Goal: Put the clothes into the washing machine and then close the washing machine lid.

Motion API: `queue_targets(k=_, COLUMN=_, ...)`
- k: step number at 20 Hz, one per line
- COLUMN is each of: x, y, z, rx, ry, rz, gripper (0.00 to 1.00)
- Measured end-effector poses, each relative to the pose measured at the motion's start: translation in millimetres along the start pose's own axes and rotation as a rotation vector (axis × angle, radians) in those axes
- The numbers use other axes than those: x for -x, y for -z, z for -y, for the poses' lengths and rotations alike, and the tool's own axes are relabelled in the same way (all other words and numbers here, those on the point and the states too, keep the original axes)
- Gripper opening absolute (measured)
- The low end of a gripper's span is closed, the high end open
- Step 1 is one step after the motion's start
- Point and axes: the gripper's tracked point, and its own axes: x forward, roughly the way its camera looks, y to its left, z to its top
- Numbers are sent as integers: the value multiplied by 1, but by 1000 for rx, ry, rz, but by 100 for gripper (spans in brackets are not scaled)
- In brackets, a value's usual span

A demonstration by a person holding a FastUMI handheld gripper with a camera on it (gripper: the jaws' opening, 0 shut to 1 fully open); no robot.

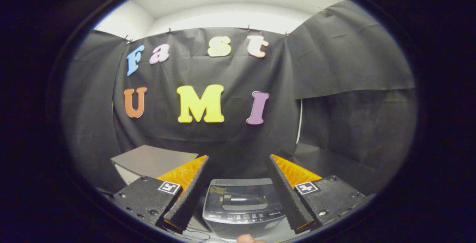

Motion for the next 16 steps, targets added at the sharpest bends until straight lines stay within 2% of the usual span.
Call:
queue_targets(k=4, x=57, y=-2, z=37, rx=-5, ry=18, rz=36, gripper=98)
queue_targets(k=9, x=128, y=6, z=83, rx=7, ry=-38, rz=51, gripper=98)
queue_targets(k=16, x=185, y=23, z=85, rx=-15, ry=-139, rz=13, gripper=98)
